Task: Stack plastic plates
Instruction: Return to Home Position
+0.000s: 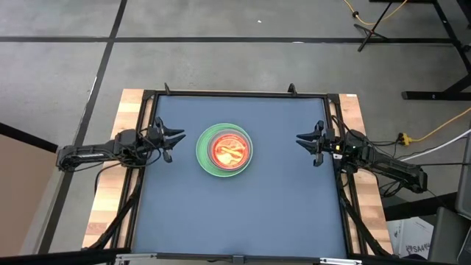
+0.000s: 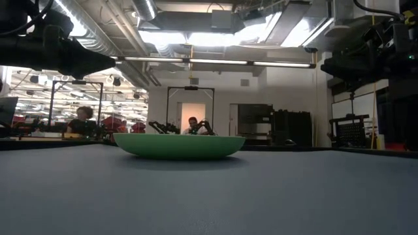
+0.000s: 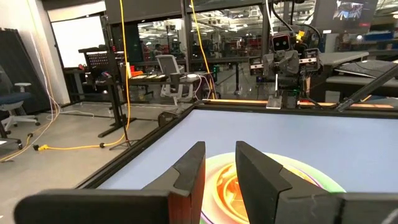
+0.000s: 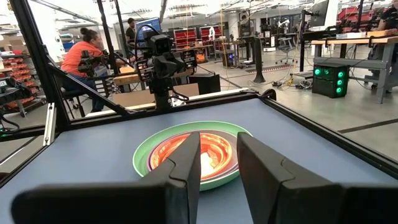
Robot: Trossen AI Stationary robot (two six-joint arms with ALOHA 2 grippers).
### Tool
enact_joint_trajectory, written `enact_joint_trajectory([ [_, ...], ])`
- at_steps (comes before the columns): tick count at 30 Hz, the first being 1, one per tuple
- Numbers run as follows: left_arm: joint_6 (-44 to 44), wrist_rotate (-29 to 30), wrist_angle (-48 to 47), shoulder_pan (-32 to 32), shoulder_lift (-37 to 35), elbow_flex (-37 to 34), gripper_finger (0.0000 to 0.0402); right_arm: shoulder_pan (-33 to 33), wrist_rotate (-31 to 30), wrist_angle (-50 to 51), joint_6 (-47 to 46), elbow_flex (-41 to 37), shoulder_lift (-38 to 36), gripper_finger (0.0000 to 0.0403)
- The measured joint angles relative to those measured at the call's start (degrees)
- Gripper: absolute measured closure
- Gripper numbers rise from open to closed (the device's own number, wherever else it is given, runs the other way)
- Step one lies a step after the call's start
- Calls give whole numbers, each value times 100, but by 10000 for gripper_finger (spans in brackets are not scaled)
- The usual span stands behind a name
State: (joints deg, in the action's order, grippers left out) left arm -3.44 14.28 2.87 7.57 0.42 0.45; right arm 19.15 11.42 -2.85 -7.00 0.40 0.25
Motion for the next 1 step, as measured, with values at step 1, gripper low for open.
enact_joint_trajectory([
  [1, 0, 0, 0, 0, -1, 0, 319, 1, 0, 0, 0, 0, 0, 308],
])
